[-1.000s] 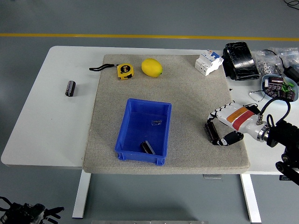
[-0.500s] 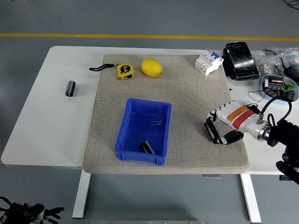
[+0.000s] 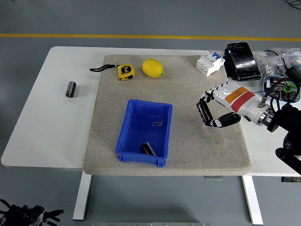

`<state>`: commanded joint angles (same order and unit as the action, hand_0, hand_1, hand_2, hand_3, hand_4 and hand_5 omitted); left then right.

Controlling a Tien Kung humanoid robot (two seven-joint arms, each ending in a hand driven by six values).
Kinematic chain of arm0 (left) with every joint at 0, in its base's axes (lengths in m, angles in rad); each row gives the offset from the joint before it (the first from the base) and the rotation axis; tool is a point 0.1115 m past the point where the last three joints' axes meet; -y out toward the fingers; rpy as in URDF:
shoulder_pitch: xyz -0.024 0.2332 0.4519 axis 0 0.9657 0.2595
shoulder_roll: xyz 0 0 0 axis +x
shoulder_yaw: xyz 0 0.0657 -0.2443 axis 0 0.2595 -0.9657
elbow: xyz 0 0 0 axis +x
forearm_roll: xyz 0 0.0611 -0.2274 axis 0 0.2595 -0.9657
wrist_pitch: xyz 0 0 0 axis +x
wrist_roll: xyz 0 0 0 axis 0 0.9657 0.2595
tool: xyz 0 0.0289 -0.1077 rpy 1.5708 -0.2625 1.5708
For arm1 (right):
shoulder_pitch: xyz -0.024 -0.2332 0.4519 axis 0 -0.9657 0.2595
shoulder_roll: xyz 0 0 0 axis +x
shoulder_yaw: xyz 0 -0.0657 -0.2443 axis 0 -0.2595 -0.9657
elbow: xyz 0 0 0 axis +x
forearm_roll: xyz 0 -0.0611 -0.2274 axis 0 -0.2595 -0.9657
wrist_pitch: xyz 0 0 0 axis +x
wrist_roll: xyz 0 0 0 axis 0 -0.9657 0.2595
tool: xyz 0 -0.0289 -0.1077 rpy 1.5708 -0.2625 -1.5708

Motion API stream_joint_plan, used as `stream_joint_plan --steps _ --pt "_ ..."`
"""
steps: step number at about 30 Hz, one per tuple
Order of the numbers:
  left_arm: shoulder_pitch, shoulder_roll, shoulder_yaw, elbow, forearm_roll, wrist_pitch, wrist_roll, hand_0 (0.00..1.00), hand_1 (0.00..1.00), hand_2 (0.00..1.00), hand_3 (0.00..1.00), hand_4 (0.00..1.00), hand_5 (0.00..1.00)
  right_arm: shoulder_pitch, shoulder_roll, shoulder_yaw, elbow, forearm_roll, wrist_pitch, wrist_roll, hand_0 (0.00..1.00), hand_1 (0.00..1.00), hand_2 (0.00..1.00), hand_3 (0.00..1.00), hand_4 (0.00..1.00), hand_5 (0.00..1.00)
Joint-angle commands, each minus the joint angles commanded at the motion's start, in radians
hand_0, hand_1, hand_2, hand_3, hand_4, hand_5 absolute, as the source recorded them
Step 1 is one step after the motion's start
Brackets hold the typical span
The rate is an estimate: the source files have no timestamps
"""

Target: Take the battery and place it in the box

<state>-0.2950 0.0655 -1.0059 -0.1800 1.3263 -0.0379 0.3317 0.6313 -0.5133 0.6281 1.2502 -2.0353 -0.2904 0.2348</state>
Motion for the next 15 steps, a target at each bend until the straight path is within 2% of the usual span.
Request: stream_joint_plan --steps 4,9,15 --pt "-0.001 0.000 0.013 0.000 -0.008 0.005 0.004 0.595 0.584 0.671 0.625 0.621 0.687 0.039 0.035 -0.001 0.010 0.003 0.000 0.007 0.510 0.536 0.531 0.466 0.831 0.258" --pt "0.001 0.002 0.040 -0.003 -0.030 0.008 0.015 0.595 0.582 0.669 0.624 0.623 0.689 0.078 0.074 -0.028 0.062 0.039 0.007 0.017 0.520 0.537 0.532 0.468 0.829 0.258" --pt "0.000 0.002 0.036 -0.009 -0.015 0.007 0.031 0.596 0.581 0.668 0.622 0.624 0.688 0.094 0.097 -0.074 0.123 0.158 0.059 0.038 0.521 0.540 0.534 0.470 0.848 0.270"
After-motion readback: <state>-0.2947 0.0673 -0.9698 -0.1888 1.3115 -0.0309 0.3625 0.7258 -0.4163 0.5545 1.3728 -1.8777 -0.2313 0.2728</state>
